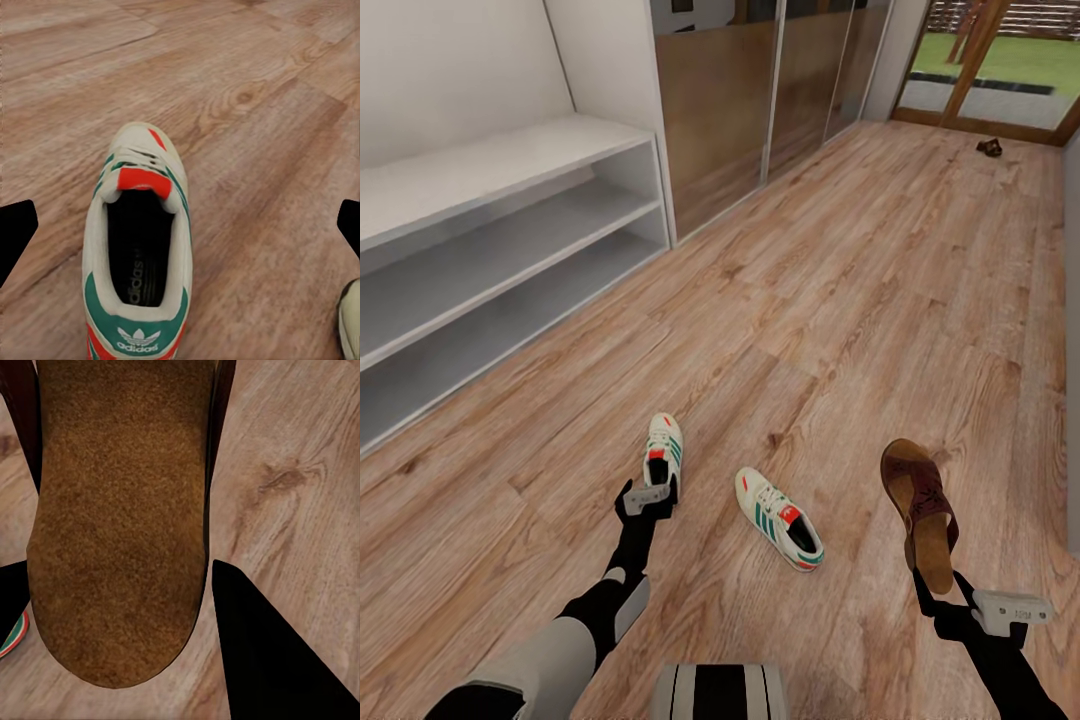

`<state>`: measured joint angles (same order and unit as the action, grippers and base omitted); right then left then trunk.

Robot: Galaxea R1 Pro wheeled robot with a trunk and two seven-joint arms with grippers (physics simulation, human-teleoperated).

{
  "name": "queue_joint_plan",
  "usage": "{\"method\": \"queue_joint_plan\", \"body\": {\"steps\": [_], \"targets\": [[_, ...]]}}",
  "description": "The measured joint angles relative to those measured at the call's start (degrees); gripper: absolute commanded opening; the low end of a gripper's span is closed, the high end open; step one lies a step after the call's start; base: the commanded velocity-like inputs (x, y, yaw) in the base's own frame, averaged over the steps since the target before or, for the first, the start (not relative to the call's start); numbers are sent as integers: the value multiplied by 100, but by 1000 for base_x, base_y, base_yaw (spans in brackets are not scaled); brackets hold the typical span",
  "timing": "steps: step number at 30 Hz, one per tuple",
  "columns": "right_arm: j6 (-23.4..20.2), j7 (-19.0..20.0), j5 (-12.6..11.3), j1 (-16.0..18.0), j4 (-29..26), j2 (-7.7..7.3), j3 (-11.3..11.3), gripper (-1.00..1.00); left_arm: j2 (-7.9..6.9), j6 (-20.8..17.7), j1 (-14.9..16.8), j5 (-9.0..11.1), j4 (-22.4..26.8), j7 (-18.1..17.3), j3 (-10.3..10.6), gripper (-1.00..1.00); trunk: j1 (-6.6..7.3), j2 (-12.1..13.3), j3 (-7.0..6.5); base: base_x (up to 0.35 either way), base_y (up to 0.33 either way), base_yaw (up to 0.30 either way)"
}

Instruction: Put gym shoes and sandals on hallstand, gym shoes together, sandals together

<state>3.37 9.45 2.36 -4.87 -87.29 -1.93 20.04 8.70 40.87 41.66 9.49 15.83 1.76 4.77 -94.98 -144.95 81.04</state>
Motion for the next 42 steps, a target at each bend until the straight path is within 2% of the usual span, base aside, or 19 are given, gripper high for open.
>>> {"method": "queue_joint_plan", "body": {"steps": [14,42], "targets": [[0,-5,5,3,1,0,0,-100,-205,-7,25,6,-16,7,-18,100,0,0,113,0,0,0],[0,-5,1,4,2,0,0,-100,-170,-16,255,1,-10,1,-6,100,0,0,271,0,0,0]]}}
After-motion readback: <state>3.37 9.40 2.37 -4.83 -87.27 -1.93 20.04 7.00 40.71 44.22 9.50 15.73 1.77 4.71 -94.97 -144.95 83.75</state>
